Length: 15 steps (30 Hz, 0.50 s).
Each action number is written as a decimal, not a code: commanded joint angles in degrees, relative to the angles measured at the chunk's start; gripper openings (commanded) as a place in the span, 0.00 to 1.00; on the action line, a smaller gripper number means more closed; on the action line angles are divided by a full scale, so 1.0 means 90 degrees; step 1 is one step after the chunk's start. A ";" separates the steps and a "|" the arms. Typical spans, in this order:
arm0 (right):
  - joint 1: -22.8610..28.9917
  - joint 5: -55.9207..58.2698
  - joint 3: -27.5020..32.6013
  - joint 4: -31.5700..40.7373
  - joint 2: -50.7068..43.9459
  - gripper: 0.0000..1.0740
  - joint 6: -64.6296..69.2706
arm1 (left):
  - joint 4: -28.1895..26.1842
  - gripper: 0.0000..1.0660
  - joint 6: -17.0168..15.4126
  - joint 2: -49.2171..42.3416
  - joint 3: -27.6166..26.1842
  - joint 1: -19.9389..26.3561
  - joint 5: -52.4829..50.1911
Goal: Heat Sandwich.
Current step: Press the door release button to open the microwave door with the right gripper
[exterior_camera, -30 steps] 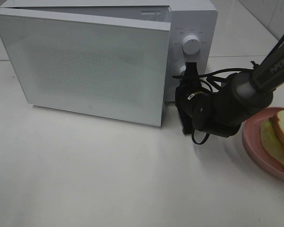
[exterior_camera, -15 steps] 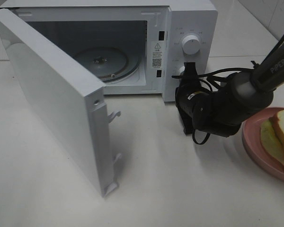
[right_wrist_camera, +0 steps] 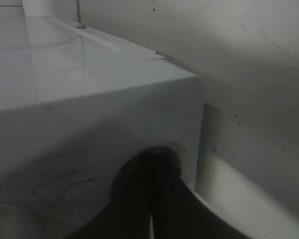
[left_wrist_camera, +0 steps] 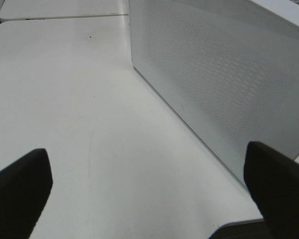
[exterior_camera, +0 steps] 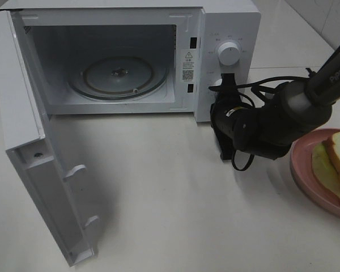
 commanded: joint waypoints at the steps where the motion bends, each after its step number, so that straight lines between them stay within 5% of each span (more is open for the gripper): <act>1: -0.0127 -0.0707 -0.0134 -0.0357 -0.0255 0.01 -0.0019 | 0.0019 0.95 -0.0038 -0.0159 0.0019 -0.0032 -0.0038; 15: 0.0242 0.0038 0.1006 -0.0662 -0.0929 0.01 0.0535 | 0.0019 0.95 -0.0038 -0.0146 0.0019 -0.0032 -0.0038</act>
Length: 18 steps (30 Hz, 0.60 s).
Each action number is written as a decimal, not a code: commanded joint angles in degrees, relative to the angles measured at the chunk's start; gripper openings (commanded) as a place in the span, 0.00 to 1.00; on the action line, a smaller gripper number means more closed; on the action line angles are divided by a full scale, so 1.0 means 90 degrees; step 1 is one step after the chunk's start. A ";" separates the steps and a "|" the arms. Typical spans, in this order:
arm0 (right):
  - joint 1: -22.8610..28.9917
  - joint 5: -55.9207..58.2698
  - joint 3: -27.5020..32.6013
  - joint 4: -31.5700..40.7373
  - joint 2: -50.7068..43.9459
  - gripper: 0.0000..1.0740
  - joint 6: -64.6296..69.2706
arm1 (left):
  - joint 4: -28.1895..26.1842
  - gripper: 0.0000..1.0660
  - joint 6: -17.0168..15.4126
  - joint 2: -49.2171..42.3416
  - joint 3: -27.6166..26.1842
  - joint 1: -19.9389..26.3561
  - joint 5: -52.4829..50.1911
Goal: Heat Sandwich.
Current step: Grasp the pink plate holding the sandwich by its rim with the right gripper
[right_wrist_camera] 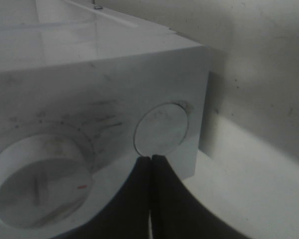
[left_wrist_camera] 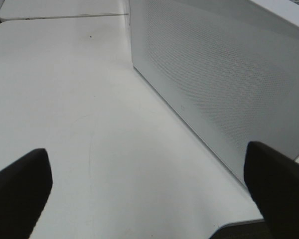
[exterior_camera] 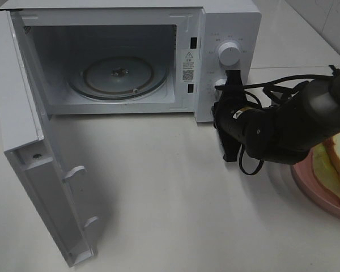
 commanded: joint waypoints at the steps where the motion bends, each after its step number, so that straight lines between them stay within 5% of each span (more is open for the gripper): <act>1: 0.0057 0.0236 0.0216 -0.0166 -0.0293 0.01 0.0032 | 0.0019 0.95 -0.0038 -0.0146 0.0019 -0.0032 -0.0038; 13: 0.0057 0.1267 0.0732 -0.0789 -0.1165 0.02 -0.0427 | 0.0019 0.95 -0.0038 -0.0146 0.0019 -0.0032 -0.0038; 18: 0.0045 0.2311 0.0732 -0.1356 -0.1751 0.04 -0.1872 | 0.0019 0.95 -0.0038 -0.0146 0.0019 -0.0032 -0.0038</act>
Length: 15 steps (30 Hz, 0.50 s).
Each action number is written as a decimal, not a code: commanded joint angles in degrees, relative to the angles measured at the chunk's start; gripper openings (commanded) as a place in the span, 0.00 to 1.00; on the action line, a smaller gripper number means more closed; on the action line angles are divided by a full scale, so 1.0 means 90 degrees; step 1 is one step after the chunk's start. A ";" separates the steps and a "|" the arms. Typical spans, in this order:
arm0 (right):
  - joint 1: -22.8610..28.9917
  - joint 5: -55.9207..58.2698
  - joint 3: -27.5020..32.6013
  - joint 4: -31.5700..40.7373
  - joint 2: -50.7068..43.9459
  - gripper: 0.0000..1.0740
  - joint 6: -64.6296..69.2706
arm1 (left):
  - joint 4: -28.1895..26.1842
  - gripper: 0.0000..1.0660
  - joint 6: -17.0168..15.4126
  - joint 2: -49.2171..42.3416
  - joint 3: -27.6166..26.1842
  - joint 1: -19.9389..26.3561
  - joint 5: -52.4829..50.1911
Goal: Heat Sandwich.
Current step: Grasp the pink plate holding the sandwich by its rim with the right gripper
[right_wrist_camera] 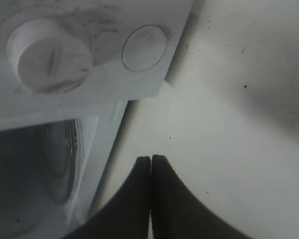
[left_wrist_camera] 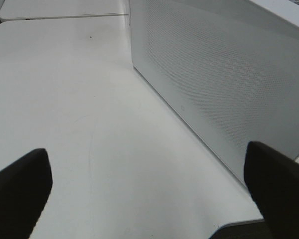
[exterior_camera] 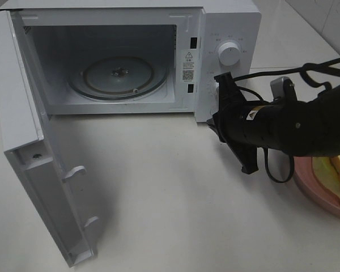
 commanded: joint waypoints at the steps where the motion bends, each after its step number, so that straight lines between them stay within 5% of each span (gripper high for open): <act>1: 0.0006 0.0675 0.0000 -0.0357 -0.0427 0.04 -0.1082 | 0.0019 0.95 -0.0038 -0.0146 0.0019 -0.0032 -0.0038; 15: 0.0006 0.3355 0.0000 -0.0369 -0.1496 0.07 -0.6474 | 0.0019 0.95 -0.0038 -0.0146 0.0019 -0.0032 -0.0038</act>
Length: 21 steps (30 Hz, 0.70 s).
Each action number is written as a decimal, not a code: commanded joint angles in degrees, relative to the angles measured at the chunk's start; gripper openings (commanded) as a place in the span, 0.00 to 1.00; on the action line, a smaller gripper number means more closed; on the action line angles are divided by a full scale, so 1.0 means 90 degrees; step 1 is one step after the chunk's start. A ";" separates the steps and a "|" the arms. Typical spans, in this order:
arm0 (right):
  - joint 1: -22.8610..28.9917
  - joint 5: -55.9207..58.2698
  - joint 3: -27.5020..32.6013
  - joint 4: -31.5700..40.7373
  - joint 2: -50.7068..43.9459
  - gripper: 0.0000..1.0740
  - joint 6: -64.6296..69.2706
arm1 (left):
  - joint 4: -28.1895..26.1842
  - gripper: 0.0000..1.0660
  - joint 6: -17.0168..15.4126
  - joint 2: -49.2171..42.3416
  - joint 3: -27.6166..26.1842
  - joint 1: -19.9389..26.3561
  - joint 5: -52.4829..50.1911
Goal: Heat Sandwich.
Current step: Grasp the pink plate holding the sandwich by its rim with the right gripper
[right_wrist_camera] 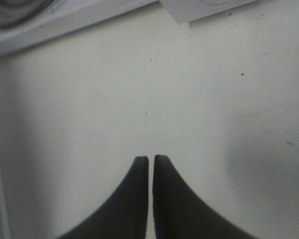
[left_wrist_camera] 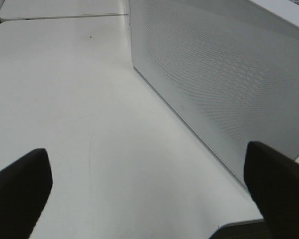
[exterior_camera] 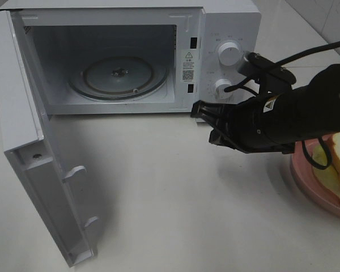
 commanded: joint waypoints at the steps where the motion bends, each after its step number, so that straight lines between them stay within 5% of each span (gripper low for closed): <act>1: 0.0006 0.0980 -0.0006 -0.0108 -0.0255 0.08 -0.1961 | 0.0019 0.95 -0.0038 -0.0146 0.0019 -0.0032 -0.0038; 14: 0.0006 0.3189 -0.0191 -0.0618 -0.0866 0.14 -0.3807 | 0.0019 0.95 -0.0038 -0.0146 0.0019 -0.0032 -0.0038; 21: -0.0242 0.4297 -0.0700 -0.1585 -0.1006 0.36 -0.2508 | 0.0019 0.95 -0.0038 -0.0146 0.0019 -0.0032 -0.0038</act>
